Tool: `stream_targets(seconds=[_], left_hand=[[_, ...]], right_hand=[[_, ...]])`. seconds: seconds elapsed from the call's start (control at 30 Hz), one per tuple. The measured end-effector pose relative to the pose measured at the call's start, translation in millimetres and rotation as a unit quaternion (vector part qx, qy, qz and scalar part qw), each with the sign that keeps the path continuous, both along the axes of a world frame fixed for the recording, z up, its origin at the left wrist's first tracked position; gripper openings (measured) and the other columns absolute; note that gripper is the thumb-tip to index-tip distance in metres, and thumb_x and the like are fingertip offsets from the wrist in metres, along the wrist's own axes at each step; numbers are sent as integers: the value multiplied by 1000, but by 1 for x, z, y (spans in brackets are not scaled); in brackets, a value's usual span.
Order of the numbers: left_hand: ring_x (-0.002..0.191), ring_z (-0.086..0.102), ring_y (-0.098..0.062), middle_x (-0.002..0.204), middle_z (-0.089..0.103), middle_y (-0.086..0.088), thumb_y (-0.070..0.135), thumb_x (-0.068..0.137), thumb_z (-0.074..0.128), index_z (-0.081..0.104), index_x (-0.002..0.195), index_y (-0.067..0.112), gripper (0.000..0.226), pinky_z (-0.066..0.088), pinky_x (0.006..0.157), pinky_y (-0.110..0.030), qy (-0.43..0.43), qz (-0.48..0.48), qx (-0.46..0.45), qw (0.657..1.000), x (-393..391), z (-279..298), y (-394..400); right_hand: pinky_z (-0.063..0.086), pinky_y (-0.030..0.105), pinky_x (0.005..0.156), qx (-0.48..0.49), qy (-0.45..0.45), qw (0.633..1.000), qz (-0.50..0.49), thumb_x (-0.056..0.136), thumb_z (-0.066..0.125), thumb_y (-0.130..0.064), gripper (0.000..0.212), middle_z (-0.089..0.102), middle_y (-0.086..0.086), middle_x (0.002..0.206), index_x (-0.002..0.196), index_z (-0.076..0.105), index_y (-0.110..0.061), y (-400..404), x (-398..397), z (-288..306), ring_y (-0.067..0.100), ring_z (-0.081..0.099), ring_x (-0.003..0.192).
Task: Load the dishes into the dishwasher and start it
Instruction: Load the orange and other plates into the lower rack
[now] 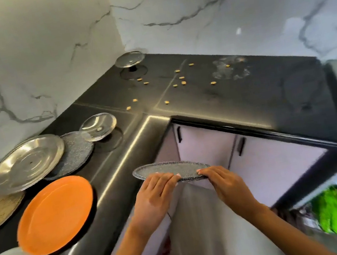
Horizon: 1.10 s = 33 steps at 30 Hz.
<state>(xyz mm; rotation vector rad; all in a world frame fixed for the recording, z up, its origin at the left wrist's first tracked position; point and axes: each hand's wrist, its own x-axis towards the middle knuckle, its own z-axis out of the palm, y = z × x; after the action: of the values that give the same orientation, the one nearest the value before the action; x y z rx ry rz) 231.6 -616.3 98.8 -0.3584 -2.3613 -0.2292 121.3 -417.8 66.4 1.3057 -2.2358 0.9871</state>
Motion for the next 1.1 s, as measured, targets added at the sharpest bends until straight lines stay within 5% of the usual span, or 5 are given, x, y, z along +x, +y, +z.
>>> stream_targets(seconds=[0.3,0.57,0.7,0.87,1.1], left_hand=[[84,56,-23,97,62,-5,3,88,56,55,114,10,27,46,83,-33,-66,-243,12,968,-11,-37,229],[100,57,-24,109,66,-11,3,87,51,67,109,0,27,43,91,-34,-174,-426,-1,888,-10,-88,425],[103,55,-22,112,64,-9,9,88,48,66,111,2,29,43,92,-36,-232,-462,-32,855,-25,-129,489],[104,59,-23,114,64,-5,19,93,42,66,111,6,32,38,97,-37,-285,-474,-106,826,-65,-218,557],[109,61,-27,119,65,-11,27,92,37,66,112,4,42,48,96,-42,-326,-438,-213,810,-146,-346,652]], right_hand=[[44,22,80,2,-56,946,-319,83,47,-11,27,69,4,98,107,58,-18,258,121,-26,18,61,91],[53,26,54,6,-91,799,-595,78,68,-1,37,72,-2,91,104,57,-25,411,232,-84,19,70,78],[53,32,44,-7,-140,707,-693,86,57,-16,16,72,1,86,98,68,-15,455,248,-119,22,70,71],[47,25,40,-23,-172,628,-759,88,44,-26,31,72,0,80,94,71,-12,505,230,-187,22,67,61],[44,18,47,-59,-202,583,-785,87,49,-23,24,72,0,81,94,70,-14,583,148,-294,20,67,59]])
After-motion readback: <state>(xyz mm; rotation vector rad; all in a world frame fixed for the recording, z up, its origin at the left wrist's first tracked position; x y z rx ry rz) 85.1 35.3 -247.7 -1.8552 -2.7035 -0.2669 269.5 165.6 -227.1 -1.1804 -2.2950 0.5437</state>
